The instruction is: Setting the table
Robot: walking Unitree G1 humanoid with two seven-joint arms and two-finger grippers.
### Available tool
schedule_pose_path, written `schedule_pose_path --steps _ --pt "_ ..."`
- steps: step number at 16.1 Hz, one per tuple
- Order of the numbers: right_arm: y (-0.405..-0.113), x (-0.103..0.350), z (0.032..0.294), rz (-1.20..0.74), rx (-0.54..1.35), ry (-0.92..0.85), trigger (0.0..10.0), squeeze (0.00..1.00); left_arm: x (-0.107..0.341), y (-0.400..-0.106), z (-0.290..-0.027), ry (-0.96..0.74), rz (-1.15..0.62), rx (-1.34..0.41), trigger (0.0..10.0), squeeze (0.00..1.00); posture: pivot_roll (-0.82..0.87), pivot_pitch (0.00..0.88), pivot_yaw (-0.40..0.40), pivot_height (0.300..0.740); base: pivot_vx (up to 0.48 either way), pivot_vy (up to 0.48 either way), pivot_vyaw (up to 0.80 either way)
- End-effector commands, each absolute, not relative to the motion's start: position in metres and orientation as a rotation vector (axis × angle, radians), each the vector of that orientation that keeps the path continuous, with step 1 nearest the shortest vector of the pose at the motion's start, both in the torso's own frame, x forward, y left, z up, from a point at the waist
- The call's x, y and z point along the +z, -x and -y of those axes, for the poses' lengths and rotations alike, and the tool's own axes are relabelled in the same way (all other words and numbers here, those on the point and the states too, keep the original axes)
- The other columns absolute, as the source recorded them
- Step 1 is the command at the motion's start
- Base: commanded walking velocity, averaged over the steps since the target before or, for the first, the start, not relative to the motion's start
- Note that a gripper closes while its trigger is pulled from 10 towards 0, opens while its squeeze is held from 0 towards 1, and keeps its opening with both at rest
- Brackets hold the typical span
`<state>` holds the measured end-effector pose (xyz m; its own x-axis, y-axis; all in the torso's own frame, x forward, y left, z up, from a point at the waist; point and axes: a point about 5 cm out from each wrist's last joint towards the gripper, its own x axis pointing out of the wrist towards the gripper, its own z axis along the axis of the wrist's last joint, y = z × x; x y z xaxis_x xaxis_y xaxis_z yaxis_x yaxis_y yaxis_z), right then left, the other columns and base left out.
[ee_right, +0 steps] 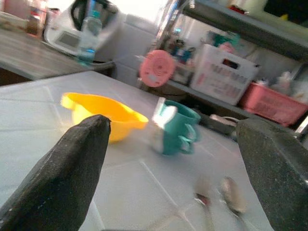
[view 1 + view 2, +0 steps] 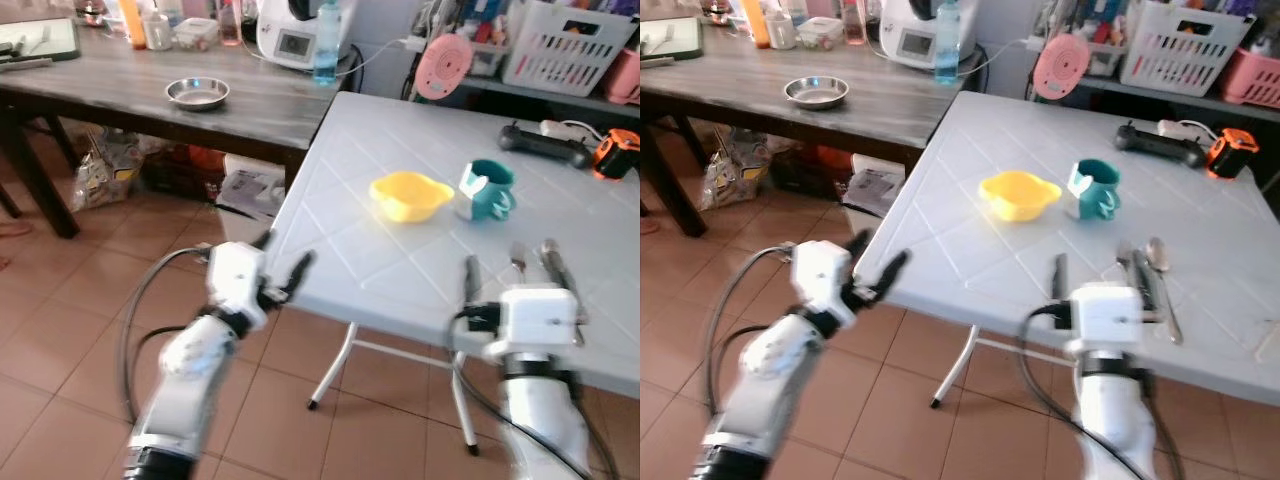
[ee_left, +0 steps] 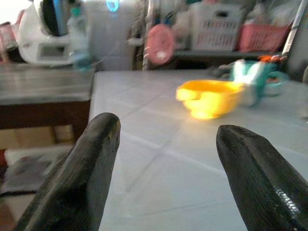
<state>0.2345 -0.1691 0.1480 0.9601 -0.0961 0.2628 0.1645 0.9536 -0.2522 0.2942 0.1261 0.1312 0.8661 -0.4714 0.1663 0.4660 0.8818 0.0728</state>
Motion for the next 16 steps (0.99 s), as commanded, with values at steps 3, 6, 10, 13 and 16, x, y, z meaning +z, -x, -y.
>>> schedule_pose_path --steps 3,6,10,13,16 --pt "-0.234 0.151 0.178 0.255 -0.155 0.291 10.0 0.00 0.135 -0.295 -0.116 -0.031 0.198 -0.525 10.0 0.00 0.20 0.106 -0.072 0.740 0.369 0.000 -0.68" --pt "-0.232 0.149 0.177 0.248 -0.157 0.291 10.0 0.00 0.135 -0.294 -0.114 -0.027 0.197 -0.536 10.0 0.00 0.19 0.107 -0.071 0.740 0.356 0.000 -0.73" --pt "-0.231 0.148 0.176 0.245 -0.139 0.301 10.0 0.00 0.133 -0.295 -0.116 -0.034 0.189 -0.504 10.0 0.00 0.19 0.111 -0.075 0.740 0.173 0.000 0.00" --pt "-0.231 0.149 0.173 0.244 -0.107 0.303 10.0 0.00 0.130 -0.297 -0.126 -0.059 0.178 -0.438 10.0 0.00 0.19 0.110 -0.078 0.740 0.000 0.000 0.00" --pt "-0.229 0.153 0.158 0.237 0.023 0.236 10.0 0.00 0.133 -0.301 -0.127 -0.057 0.184 -0.403 10.0 0.00 0.19 0.109 -0.077 0.740 0.000 0.000 0.00"
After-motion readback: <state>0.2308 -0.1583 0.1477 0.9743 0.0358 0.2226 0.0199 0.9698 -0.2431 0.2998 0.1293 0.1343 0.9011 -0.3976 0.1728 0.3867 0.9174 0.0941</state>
